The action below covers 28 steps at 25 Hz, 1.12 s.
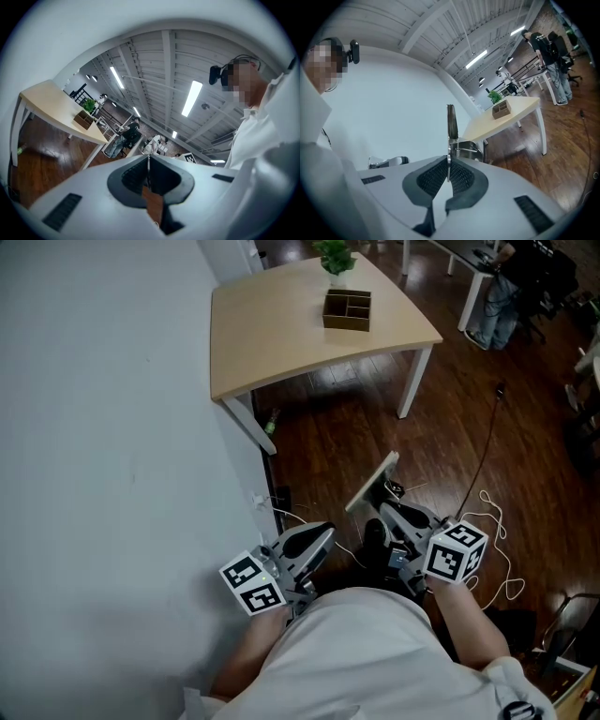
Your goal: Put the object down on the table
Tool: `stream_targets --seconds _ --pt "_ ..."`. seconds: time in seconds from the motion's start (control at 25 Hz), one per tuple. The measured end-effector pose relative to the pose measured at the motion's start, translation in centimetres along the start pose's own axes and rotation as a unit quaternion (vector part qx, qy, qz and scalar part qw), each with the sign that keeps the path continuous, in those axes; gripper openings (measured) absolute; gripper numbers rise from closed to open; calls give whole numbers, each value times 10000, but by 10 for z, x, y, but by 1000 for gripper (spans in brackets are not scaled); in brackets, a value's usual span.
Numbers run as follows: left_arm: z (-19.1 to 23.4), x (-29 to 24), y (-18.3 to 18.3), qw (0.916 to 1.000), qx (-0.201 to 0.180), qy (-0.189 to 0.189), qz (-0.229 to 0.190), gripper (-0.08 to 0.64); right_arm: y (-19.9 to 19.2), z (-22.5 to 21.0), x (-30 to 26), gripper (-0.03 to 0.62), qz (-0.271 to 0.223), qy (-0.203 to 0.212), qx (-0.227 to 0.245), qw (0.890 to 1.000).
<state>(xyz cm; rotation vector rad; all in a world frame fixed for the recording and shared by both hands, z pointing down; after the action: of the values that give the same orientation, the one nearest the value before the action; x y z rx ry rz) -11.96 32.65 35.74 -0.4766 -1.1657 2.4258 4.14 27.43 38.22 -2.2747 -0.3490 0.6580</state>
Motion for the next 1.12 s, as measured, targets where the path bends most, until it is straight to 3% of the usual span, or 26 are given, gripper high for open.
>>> stream_targets --seconds 0.48,0.96,1.12 --pt "60 -105 42 9995 260 57 143 9 66 -104 -14 5 132 -11 -249 9996" --pt "92 -198 108 9994 215 110 257 9 147 -185 -17 5 199 76 -352 9992" --pt "100 -209 106 9993 171 210 238 9 149 -198 -19 5 230 88 -303 9992"
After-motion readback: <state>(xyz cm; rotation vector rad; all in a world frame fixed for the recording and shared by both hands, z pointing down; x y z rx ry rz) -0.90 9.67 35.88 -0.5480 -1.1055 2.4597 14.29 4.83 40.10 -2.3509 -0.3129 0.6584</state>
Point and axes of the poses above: the fingertips, and each gripper's own axes: x backward along the fingers, z to its left, y out of its top, the point moved 4 cm from there along x, backward along the fingers, and after that the axes turned 10 degrees about z, right-handed, at the moved point
